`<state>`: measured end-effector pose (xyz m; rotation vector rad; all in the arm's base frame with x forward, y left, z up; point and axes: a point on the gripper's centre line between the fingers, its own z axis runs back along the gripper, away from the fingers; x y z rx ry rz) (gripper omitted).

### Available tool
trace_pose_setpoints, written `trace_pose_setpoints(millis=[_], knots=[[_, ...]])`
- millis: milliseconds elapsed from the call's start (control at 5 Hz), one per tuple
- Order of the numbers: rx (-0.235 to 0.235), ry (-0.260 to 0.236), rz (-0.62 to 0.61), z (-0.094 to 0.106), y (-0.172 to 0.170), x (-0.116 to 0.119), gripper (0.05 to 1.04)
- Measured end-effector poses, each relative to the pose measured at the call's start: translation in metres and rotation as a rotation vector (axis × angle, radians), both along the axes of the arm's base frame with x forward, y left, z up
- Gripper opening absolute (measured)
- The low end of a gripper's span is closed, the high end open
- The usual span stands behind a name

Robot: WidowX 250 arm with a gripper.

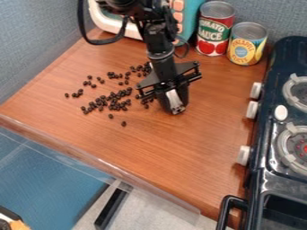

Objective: Sweep into pile

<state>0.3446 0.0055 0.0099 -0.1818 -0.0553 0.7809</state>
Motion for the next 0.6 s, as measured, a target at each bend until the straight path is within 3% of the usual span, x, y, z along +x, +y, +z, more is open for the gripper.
trace_pose_setpoints(millis=[600], knots=[[0.003,0.010,0.003,-0.003,0.022,-0.034,0.373]])
